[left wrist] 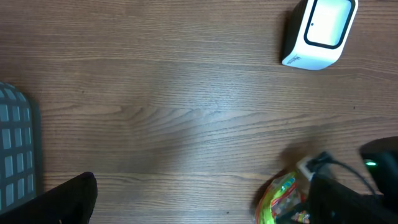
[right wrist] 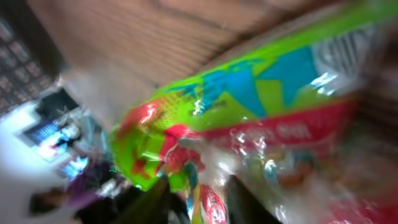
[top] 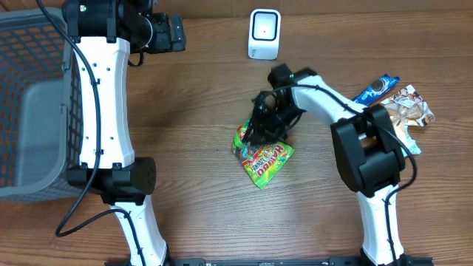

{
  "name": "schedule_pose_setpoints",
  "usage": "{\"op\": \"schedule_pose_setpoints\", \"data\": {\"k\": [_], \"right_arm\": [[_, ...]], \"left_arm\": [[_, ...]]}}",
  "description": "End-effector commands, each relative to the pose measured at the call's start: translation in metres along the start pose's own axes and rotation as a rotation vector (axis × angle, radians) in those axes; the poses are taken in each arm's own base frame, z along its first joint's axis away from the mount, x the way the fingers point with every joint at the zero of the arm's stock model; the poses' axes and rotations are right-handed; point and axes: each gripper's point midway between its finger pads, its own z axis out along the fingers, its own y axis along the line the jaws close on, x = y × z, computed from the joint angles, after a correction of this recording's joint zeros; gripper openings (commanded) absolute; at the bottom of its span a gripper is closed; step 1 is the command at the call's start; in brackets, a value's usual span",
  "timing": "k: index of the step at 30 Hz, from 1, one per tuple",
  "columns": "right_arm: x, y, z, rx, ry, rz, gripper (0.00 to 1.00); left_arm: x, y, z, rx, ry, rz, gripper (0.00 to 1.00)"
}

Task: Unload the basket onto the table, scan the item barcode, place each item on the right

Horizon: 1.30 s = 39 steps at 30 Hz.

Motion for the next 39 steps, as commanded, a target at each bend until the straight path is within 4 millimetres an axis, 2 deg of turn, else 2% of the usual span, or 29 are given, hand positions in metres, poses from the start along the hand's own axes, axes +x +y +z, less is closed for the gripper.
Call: {"op": "schedule_pose_setpoints", "data": {"k": [1,4,7,10,15,19,23,28,32,39], "right_arm": [[-0.016,0.020,-0.054,0.182,-0.194,-0.154,0.42],[-0.014,0.028,-0.073,0.274,-0.253,-0.207,0.48],[0.002,0.036,-0.075,0.370,-0.262,-0.269,0.52],[0.019,0.039,-0.061,0.490,-0.229,-0.318,0.54],[0.048,0.044,-0.021,0.739,-0.194,-0.469,0.56],[0.062,0.038,0.006,0.899,-0.199,-0.568,0.58],[0.060,0.017,0.017,1.008,-0.224,-0.605,0.64],[0.053,-0.011,0.033,1.026,-0.209,-0.617,0.70],[0.043,-0.029,0.028,1.093,-0.246,-0.609,0.79],[0.031,-0.050,0.023,1.114,-0.254,-0.614,0.79]], "left_arm": [[-0.001,0.002,0.003,-0.006,0.002,-0.006,1.00],[-0.001,0.002,0.003,-0.005,0.002,-0.006,1.00],[-0.001,0.002,0.003,-0.005,0.002,-0.006,1.00],[-0.001,0.002,0.003,-0.005,0.002,-0.006,1.00],[-0.001,0.002,0.003,-0.005,0.002,-0.006,1.00],[-0.001,0.002,0.003,-0.005,0.002,-0.006,1.00],[-0.001,0.002,0.003,-0.005,0.002,-0.006,1.00],[-0.001,0.002,0.003,-0.005,0.002,-0.006,1.00],[-0.001,0.002,0.003,-0.005,0.002,-0.006,0.99],[-0.001,0.002,0.003,-0.005,0.002,-0.006,1.00]]}}
